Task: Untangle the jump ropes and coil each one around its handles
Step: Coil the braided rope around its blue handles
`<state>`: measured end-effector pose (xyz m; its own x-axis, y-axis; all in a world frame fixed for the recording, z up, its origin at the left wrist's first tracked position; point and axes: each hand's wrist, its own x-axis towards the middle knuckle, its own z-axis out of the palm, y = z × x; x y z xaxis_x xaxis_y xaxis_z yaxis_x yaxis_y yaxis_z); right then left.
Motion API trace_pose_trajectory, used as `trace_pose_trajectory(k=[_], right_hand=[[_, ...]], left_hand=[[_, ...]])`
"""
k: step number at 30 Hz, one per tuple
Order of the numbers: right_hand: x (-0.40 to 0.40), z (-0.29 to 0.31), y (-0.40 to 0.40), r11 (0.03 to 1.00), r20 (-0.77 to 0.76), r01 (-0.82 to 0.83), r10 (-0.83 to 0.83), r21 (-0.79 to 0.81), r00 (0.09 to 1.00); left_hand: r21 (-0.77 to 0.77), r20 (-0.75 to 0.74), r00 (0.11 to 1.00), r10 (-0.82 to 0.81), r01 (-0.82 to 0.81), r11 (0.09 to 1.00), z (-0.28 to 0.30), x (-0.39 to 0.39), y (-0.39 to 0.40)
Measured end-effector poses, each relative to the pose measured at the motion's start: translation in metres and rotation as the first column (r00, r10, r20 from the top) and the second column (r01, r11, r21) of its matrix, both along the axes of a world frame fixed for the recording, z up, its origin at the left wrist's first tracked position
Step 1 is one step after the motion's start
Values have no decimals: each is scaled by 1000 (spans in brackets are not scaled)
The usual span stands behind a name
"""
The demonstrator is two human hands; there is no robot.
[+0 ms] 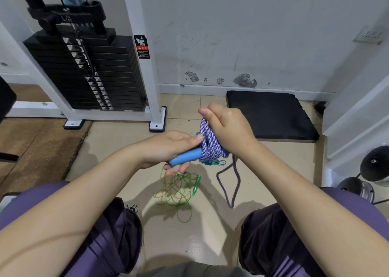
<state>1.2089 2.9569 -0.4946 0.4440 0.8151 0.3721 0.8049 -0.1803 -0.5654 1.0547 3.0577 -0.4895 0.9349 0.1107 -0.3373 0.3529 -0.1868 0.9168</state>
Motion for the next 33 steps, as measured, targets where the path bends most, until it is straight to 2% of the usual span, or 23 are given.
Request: trace_pose_trajectory(k=[2, 5, 8, 10, 12, 14, 16, 19, 22, 25, 27, 30, 33], right_hand=[[-4, -2, -1, 997, 137, -6, -4, 71, 991], [-10, -8, 0, 993, 354, -27, -16, 118, 935], [-12, -10, 1, 988, 415, -4, -60, 153, 908], [-13, -5, 0, 992, 344, 38, -76, 117, 936], [-10, 2, 2, 995, 147, 94, -87, -38, 985], [-2, 7, 3, 979, -42, 78, -88, -187, 995], [5, 9, 2, 965, -210, -13, -44, -262, 977], [13, 9, -1, 947, -425, -132, -6, -294, 905], [16, 5, -6, 948, -487, -168, 16, -269, 873], [15, 1, -7, 964, -540, -232, 125, -134, 832], [14, 1, -7, 963, -524, -256, 177, -81, 833], [11, 4, -9, 955, -585, -275, 159, -114, 795], [14, 6, -14, 932, -685, -321, 126, -166, 718]], left_hand=[[27, -71, 997, -11, 12, 1000, 0, -1, 1], [188, -185, 983, 8, 28, 982, -6, 0, 0], [272, -199, 977, 76, -19, 962, -7, 1, -4], [308, -166, 977, 132, -76, 948, -4, 1, -6], [360, -130, 978, 163, -107, 927, 0, 4, -7], [448, -108, 981, 162, -98, 888, 1, 6, -7], [532, -103, 983, 149, -72, 843, 1, 6, -5], [633, -99, 988, 118, -29, 774, -1, 6, -6], [697, -100, 991, 84, 10, 717, -1, 6, -7], [683, -103, 990, 95, 1, 730, -1, 4, -6], [665, -97, 989, 110, -17, 747, -2, 4, -4], [643, -86, 989, 122, -39, 765, -3, 4, -3], [548, -55, 986, 157, -101, 830, 0, 3, -1]])
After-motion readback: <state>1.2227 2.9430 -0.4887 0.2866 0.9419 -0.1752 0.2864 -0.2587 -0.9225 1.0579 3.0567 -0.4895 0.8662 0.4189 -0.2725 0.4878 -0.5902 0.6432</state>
